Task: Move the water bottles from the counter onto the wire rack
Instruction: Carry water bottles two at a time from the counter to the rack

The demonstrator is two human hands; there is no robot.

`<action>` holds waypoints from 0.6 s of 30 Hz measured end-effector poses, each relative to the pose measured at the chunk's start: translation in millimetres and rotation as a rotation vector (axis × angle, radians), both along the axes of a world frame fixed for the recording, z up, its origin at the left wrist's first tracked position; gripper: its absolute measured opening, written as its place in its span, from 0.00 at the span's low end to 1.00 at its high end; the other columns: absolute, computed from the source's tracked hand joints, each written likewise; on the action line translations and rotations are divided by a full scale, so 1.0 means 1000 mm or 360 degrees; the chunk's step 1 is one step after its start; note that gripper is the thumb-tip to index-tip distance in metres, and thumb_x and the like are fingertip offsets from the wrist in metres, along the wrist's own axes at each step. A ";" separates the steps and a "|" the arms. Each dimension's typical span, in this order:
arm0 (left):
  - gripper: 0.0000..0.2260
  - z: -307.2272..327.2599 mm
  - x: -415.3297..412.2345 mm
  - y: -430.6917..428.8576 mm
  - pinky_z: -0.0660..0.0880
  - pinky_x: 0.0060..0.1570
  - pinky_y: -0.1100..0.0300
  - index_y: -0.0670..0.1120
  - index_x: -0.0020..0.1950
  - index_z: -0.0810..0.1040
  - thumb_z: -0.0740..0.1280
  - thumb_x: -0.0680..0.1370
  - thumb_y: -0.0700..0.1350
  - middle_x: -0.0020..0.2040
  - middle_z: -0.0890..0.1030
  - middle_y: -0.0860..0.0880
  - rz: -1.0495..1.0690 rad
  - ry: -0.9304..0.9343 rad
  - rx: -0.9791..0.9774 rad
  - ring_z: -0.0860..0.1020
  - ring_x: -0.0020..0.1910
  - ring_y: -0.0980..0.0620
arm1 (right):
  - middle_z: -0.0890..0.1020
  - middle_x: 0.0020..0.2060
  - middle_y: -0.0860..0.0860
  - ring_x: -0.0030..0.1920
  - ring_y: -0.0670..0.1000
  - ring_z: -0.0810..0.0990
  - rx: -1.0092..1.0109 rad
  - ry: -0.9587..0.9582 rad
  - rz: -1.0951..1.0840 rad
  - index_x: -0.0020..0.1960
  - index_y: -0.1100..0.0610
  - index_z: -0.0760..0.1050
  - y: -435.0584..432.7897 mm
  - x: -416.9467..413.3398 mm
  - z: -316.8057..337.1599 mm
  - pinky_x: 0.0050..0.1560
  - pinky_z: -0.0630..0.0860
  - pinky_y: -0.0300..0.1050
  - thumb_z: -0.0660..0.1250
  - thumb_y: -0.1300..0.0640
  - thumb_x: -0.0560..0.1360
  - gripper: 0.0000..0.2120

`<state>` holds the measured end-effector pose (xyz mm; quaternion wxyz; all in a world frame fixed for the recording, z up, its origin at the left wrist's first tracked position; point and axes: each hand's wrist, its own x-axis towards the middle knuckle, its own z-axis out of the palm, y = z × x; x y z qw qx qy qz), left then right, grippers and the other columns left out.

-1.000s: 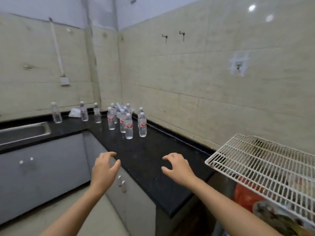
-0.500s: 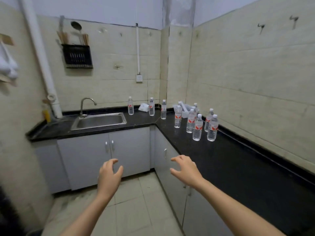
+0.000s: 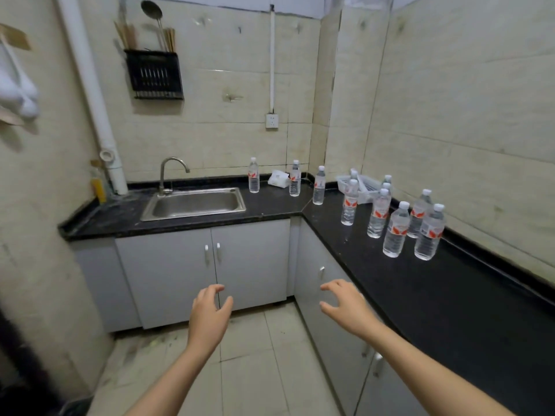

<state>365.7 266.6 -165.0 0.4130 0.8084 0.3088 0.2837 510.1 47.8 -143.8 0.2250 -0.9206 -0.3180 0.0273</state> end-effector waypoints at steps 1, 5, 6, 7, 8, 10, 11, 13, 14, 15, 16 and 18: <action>0.14 0.004 0.017 0.010 0.68 0.62 0.50 0.41 0.61 0.73 0.63 0.76 0.41 0.61 0.74 0.43 0.0000 -0.0022 0.0012 0.70 0.62 0.45 | 0.72 0.63 0.51 0.67 0.51 0.65 0.0061 -0.0013 0.0014 0.65 0.54 0.71 0.012 0.018 0.000 0.67 0.63 0.44 0.63 0.52 0.75 0.19; 0.14 0.022 0.072 0.044 0.68 0.62 0.52 0.42 0.62 0.72 0.63 0.76 0.42 0.61 0.73 0.44 0.0008 -0.0087 0.0035 0.70 0.62 0.47 | 0.75 0.60 0.54 0.65 0.52 0.67 0.0347 -0.0069 0.0056 0.61 0.58 0.74 0.070 0.076 0.012 0.65 0.62 0.44 0.64 0.56 0.75 0.15; 0.14 0.025 0.084 0.056 0.68 0.62 0.52 0.42 0.61 0.72 0.63 0.76 0.42 0.61 0.73 0.44 0.0046 -0.0075 0.0043 0.70 0.62 0.47 | 0.75 0.60 0.54 0.65 0.53 0.67 0.0371 -0.0043 0.0087 0.61 0.58 0.74 0.089 0.089 0.014 0.64 0.62 0.43 0.64 0.56 0.75 0.15; 0.14 0.028 0.094 0.068 0.67 0.61 0.52 0.42 0.61 0.72 0.63 0.76 0.42 0.61 0.73 0.44 0.0089 -0.0065 0.0040 0.70 0.62 0.47 | 0.75 0.61 0.54 0.65 0.52 0.67 0.0373 -0.0005 0.0128 0.61 0.58 0.74 0.107 0.100 0.015 0.64 0.62 0.42 0.63 0.56 0.75 0.15; 0.13 0.029 0.103 0.080 0.67 0.61 0.53 0.43 0.61 0.72 0.63 0.76 0.42 0.61 0.73 0.44 0.0125 -0.0073 0.0033 0.70 0.61 0.48 | 0.74 0.61 0.54 0.65 0.52 0.67 0.0371 0.0030 0.0180 0.61 0.58 0.73 0.125 0.110 0.014 0.64 0.61 0.42 0.63 0.56 0.75 0.15; 0.13 0.029 0.116 0.103 0.67 0.59 0.54 0.43 0.61 0.72 0.63 0.76 0.42 0.61 0.73 0.45 0.0191 -0.0081 0.0021 0.71 0.60 0.49 | 0.74 0.61 0.54 0.66 0.52 0.66 0.0354 0.0049 0.0267 0.62 0.57 0.73 0.157 0.132 0.013 0.65 0.62 0.43 0.63 0.55 0.75 0.15; 0.13 0.027 0.119 0.115 0.67 0.58 0.55 0.43 0.61 0.73 0.63 0.76 0.42 0.60 0.74 0.45 0.0233 -0.0071 0.0015 0.71 0.60 0.49 | 0.74 0.61 0.54 0.66 0.52 0.66 0.0342 0.0063 0.0287 0.62 0.57 0.73 0.173 0.142 0.011 0.65 0.62 0.43 0.63 0.55 0.75 0.16; 0.13 0.019 0.122 0.141 0.67 0.55 0.57 0.41 0.59 0.74 0.64 0.76 0.40 0.59 0.75 0.43 0.0336 -0.0045 0.0015 0.72 0.58 0.47 | 0.74 0.61 0.54 0.66 0.52 0.66 0.0303 0.0111 0.0320 0.62 0.57 0.73 0.202 0.156 0.005 0.65 0.62 0.43 0.63 0.55 0.75 0.15; 0.12 0.013 0.123 0.155 0.67 0.54 0.57 0.40 0.59 0.74 0.65 0.75 0.39 0.58 0.76 0.42 0.0389 -0.0040 0.0015 0.73 0.57 0.47 | 0.74 0.62 0.54 0.66 0.52 0.66 0.0290 0.0130 0.0341 0.62 0.57 0.73 0.217 0.162 0.000 0.65 0.62 0.43 0.63 0.55 0.76 0.15; 0.12 0.008 0.125 0.169 0.66 0.53 0.57 0.39 0.58 0.74 0.65 0.75 0.39 0.57 0.76 0.42 0.0433 -0.0035 0.0010 0.73 0.56 0.47 | 0.74 0.62 0.54 0.66 0.52 0.66 0.0274 0.0147 0.0367 0.62 0.57 0.73 0.232 0.169 -0.004 0.65 0.62 0.44 0.63 0.55 0.75 0.15; 0.12 0.003 0.128 0.184 0.66 0.52 0.57 0.39 0.58 0.74 0.65 0.75 0.39 0.57 0.76 0.41 0.0464 -0.0025 0.0001 0.73 0.54 0.47 | 0.74 0.62 0.54 0.66 0.52 0.66 0.0255 0.0165 0.0388 0.62 0.57 0.73 0.248 0.176 -0.009 0.66 0.63 0.44 0.62 0.55 0.75 0.15; 0.12 -0.007 0.136 0.216 0.66 0.50 0.57 0.39 0.58 0.75 0.65 0.75 0.38 0.56 0.76 0.41 0.0511 -0.0021 -0.0007 0.72 0.52 0.50 | 0.74 0.62 0.54 0.66 0.52 0.66 0.0228 0.0174 0.0422 0.61 0.56 0.73 0.281 0.190 -0.016 0.66 0.63 0.45 0.62 0.55 0.75 0.16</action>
